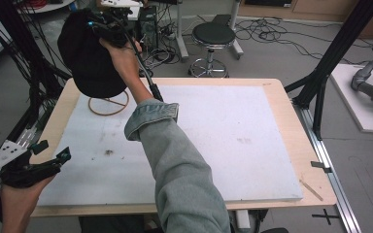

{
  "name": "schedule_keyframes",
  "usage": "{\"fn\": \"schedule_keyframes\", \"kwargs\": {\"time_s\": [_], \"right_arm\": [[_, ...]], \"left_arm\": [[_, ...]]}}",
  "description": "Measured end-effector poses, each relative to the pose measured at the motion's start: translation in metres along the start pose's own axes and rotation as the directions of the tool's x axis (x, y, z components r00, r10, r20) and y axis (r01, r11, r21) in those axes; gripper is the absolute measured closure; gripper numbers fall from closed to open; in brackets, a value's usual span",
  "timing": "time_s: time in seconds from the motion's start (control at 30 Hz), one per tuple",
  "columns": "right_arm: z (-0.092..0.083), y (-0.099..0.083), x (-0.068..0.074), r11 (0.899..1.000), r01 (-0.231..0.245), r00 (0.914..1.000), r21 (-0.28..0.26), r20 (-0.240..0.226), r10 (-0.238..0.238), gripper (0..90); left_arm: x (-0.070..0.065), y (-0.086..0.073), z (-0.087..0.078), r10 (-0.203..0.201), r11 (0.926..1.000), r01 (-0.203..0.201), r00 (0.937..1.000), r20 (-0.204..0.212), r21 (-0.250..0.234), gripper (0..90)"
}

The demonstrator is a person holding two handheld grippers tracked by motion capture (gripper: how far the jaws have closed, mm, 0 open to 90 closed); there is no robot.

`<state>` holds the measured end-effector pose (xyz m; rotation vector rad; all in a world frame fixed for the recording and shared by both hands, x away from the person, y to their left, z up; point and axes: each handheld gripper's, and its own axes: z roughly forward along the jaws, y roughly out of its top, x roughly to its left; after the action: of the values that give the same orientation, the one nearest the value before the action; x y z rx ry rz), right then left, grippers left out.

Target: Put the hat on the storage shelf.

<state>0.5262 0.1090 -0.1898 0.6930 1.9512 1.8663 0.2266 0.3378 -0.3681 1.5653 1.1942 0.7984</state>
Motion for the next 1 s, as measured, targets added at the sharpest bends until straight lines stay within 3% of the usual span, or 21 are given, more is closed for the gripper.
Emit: {"fn": "schedule_keyframes", "kwargs": {"time_s": [0.43, 0.73, 1.0], "right_arm": [[0.030, -0.016, -0.007, 0.997, -0.022, 0.9988, 0.070, 0.045, 0.019, 77.5], [0.043, -0.027, -0.022, 0.988, -0.122, 0.9912, 0.094, 0.063, 0.117, 75.6], [0.054, -0.038, -0.024, 0.983, -0.123, 0.9907, 0.138, 0.074, 0.114, 73.3]], "left_arm": [[-0.002, 0.000, 0.001, 0.001, 1.0000, -0.001, 1.0000, 0.006, 0.000, 21.7], [-0.003, -0.001, 0.005, 0.005, 0.9999, -0.005, 0.9999, 0.014, 0.014, 22.3], [-0.006, 0.000, 0.005, 0.017, 0.9998, -0.017, 0.9997, 0.020, 0.014, 22.8]]}}
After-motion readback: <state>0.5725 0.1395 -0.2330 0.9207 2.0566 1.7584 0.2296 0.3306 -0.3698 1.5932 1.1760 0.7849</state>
